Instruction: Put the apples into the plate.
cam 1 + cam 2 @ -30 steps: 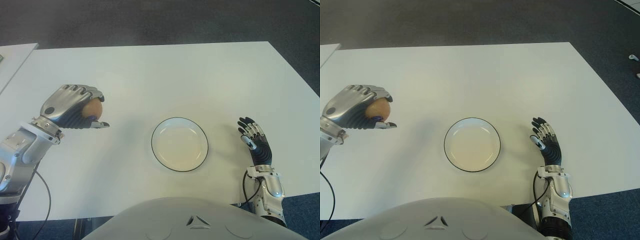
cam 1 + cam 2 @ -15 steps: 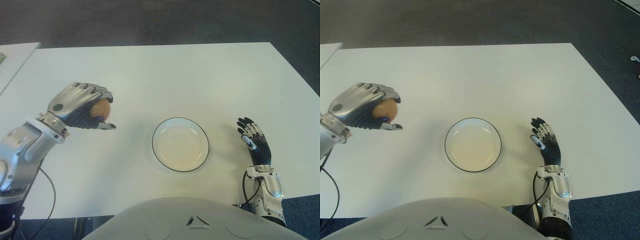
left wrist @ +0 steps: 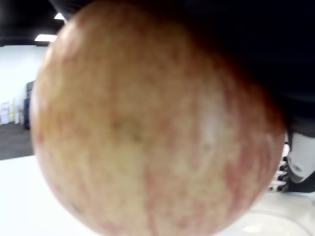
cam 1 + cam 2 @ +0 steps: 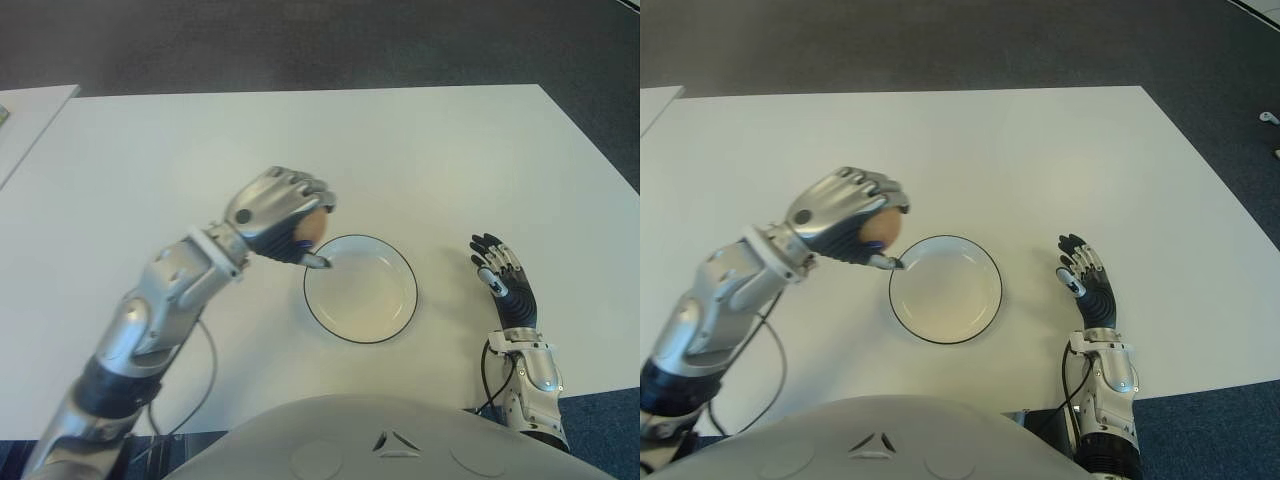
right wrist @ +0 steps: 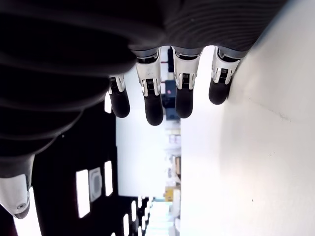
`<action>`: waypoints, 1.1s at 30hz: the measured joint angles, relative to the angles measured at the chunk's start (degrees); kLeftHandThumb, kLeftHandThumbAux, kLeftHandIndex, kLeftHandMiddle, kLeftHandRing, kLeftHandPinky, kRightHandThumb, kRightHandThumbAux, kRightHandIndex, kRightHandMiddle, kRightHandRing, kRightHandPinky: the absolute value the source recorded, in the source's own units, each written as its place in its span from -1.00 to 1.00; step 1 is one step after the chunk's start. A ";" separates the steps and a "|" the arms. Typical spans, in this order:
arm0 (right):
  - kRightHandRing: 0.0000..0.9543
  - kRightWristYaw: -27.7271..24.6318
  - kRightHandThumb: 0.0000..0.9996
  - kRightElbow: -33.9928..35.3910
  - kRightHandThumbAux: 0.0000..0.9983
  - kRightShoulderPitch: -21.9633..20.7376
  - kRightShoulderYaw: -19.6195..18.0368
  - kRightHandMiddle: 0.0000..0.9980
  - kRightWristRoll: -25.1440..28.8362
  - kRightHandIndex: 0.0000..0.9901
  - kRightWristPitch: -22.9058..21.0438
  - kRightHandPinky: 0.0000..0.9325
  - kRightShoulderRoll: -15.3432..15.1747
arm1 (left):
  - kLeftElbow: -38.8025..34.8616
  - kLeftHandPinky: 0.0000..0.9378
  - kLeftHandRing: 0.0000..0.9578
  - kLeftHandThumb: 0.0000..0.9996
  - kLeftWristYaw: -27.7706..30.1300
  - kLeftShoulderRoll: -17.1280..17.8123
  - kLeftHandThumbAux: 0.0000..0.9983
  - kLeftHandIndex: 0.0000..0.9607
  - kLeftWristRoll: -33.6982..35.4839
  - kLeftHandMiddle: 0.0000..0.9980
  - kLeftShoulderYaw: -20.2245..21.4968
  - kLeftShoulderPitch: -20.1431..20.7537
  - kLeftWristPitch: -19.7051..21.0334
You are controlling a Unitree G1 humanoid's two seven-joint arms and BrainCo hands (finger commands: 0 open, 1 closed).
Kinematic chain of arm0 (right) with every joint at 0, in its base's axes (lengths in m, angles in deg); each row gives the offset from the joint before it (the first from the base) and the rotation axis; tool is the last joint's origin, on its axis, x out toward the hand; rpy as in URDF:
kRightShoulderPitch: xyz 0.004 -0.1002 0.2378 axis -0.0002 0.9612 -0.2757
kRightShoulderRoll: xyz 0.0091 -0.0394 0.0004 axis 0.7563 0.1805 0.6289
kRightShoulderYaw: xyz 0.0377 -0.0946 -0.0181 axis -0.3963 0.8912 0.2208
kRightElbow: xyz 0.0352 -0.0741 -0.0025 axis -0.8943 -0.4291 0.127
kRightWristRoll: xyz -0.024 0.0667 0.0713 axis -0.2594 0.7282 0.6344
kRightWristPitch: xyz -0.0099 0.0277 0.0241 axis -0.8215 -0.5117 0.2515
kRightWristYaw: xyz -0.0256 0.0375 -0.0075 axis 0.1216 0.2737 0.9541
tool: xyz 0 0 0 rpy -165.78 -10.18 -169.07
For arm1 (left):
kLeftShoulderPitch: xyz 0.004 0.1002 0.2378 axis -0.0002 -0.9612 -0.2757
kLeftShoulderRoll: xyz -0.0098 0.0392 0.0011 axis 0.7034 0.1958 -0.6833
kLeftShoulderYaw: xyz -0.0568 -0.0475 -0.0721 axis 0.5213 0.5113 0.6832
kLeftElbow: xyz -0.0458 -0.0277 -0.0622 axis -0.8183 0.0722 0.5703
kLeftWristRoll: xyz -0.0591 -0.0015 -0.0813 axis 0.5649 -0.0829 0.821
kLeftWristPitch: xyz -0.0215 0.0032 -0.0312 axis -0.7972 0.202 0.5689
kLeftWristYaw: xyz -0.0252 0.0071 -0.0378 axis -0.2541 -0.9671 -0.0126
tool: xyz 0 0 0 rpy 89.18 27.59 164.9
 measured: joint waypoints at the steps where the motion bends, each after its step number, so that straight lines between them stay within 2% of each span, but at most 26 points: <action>1: -0.74 0.15 -0.46 0.16 0.06 0.03 0.05 -0.62 -0.07 -0.72 0.03 -0.79 0.09 | -0.01 0.72 0.74 0.71 0.40 -1.20 0.33 -0.16 -0.56 0.08 -1.15 0.81 0.18; 4: -0.72 0.64 -0.44 0.52 0.06 0.12 0.13 -0.60 -0.30 -0.71 0.15 -0.76 0.28 | 0.14 0.72 0.75 0.71 1.17 -3.67 0.33 -0.16 -1.63 0.09 -3.58 2.27 0.53; 10: -0.71 1.00 -0.40 1.23 0.08 0.39 0.96 -0.59 -0.36 -0.70 0.13 -0.74 0.97 | 4.38 0.68 0.73 0.71 1.43 -6.43 0.33 -0.16 -6.28 0.08 -8.13 5.32 0.59; 18: -0.70 1.13 -0.39 2.75 0.11 1.63 2.05 -0.60 -0.31 -0.70 0.13 -0.73 2.45 | 7.18 0.61 0.68 0.71 2.60 -9.58 0.33 -0.16 -8.29 0.07 -11.26 5.77 1.62; 33: -0.71 0.74 -0.27 4.00 0.15 2.43 2.88 -0.62 0.67 -0.73 0.03 -0.73 3.71 | 13.83 0.63 0.68 0.71 0.01 -11.34 0.34 -0.16 -8.43 0.07 -14.60 5.58 0.42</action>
